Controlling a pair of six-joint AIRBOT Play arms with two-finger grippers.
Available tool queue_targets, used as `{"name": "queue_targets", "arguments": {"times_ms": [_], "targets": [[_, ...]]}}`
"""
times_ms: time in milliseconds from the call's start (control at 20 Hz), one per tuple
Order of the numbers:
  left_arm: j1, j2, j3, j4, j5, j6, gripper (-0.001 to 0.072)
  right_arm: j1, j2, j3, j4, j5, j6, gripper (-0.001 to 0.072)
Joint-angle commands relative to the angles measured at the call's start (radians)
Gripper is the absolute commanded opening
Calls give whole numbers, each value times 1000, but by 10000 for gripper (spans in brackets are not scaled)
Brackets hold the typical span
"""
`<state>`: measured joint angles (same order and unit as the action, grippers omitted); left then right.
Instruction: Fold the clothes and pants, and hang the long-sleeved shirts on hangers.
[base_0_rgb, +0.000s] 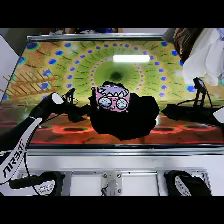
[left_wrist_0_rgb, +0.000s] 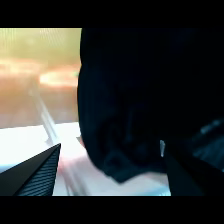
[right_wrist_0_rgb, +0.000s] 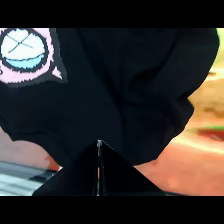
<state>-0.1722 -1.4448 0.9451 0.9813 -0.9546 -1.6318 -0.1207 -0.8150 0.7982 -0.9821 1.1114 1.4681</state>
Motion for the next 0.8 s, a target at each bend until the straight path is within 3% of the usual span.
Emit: {"name": "queue_targets", "arguments": {"times_ms": [0,350,400,500,600,650,750], "targets": [[-11,-43,-26,-42,97,8,678,59,0,-30,-3,-2,26,18],[-68,-196,133,-57,55,12,676,118,3,-47,-166,5,156,18],[-77,-214,148,-57,55,12,524,118,7,-64,-173,5,177,18],[-77,-231,164,-63,45,12,41,118,12,-116,-215,15,323,17],[-66,-207,164,-60,42,26,20,118,20,-191,-276,4,532,22],[-59,-187,161,-60,42,50,20,118,20,-233,-266,-22,608,90],[-58,-147,145,-57,53,67,20,119,14,-319,-174,-88,699,565]]}}
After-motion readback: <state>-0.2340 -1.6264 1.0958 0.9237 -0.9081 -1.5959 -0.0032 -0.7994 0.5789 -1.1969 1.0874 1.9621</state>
